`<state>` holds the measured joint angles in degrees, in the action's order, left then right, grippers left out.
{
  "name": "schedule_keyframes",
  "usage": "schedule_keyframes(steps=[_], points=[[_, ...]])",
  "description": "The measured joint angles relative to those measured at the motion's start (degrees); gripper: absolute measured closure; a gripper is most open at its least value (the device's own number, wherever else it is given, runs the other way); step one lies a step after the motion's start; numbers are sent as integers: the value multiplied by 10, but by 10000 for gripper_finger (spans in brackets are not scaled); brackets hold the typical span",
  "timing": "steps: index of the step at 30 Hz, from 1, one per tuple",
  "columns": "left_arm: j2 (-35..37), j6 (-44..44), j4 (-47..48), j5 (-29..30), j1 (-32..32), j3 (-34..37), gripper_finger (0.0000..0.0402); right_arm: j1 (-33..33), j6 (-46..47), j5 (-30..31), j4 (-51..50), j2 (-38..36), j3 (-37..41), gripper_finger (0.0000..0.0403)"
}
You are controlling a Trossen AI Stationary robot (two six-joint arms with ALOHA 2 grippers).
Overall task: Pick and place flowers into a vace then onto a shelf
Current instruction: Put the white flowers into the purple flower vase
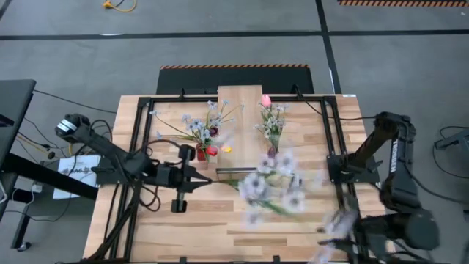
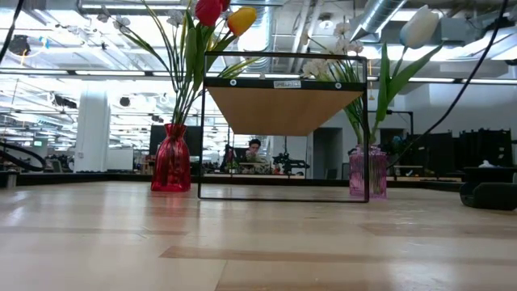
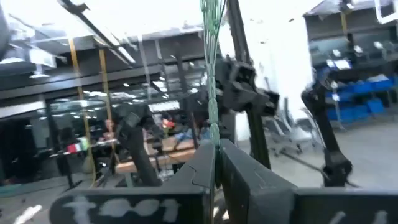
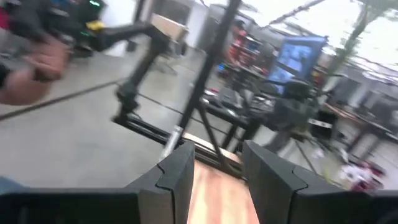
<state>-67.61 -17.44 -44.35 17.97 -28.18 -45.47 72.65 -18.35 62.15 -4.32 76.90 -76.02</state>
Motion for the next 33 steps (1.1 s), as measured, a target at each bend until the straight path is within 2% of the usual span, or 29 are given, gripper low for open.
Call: schedule_keyframes(steps=[5,7,11,15,19,24,29,33], points=[[-20,-9,-52,-50,24,2,401,-87,4,-12,4,0,25,274],[-35,-19,-74,-66,25,2,401,-129,9,-36,5,0,26,274],[-63,-47,-122,-86,24,2,401,-220,13,-168,34,1,26,274],[-90,-48,-169,-88,26,2,401,-300,-2,-250,75,0,26,274],[-115,-49,-221,-92,26,2,401,-367,-21,-356,106,0,26,274],[-136,-42,-236,-113,35,2,401,-428,-43,-490,142,0,26,264],[-142,-36,-246,-116,37,2,401,-468,-52,-571,151,7,26,247],[-142,-36,-244,-117,38,2,401,-482,-88,-592,185,34,26,238]])
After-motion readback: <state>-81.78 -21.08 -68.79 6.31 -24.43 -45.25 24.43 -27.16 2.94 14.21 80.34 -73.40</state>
